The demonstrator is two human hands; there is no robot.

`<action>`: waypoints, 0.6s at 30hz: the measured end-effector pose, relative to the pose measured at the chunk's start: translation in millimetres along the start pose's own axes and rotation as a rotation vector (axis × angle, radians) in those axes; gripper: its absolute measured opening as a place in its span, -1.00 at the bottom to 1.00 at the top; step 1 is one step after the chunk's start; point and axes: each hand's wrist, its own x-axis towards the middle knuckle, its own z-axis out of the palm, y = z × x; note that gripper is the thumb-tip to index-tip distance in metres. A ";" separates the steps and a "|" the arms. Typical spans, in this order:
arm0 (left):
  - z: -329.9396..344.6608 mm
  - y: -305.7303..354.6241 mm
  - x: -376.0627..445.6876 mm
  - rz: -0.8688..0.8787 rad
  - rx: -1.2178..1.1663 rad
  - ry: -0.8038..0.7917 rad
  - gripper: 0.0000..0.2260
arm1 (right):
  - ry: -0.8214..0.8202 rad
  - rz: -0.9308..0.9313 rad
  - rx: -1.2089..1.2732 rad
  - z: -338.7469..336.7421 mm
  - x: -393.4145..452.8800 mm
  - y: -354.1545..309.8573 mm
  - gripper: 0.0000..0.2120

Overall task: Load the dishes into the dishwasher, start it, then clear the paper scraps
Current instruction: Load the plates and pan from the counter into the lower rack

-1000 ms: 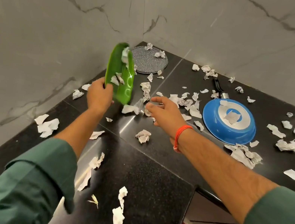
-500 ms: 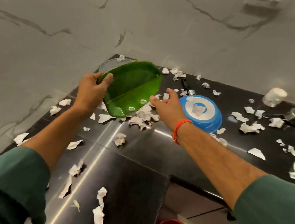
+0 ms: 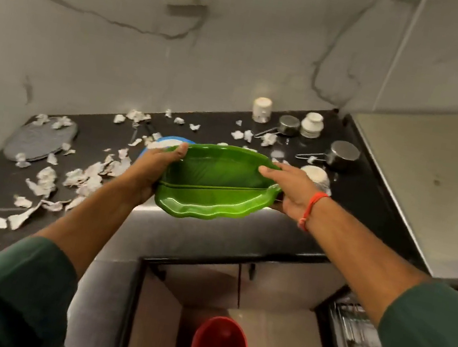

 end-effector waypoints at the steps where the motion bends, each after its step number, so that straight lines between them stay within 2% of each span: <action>1: 13.5 -0.4 -0.1 -0.020 0.014 -0.025 -0.75 | 0.009 0.014 0.003 -16.8 -0.5 1.8 -0.87; 5: 108.3 -6.6 -6.7 -0.129 0.111 -0.233 -0.71 | 0.109 0.058 -0.020 -120.8 -26.8 15.8 -0.87; 9: 248.3 -21.7 -23.2 -0.176 0.286 -0.465 -0.66 | 0.238 0.093 0.059 -260.8 -89.9 40.5 -0.80; 14: 408.2 -37.2 -53.5 -0.132 0.414 -0.739 -0.68 | 0.402 0.066 0.112 -383.7 -187.5 57.8 -0.83; 18: 518.8 -41.3 -83.2 0.004 0.500 -0.902 -0.64 | 0.603 0.031 0.157 -453.2 -258.1 63.1 -0.81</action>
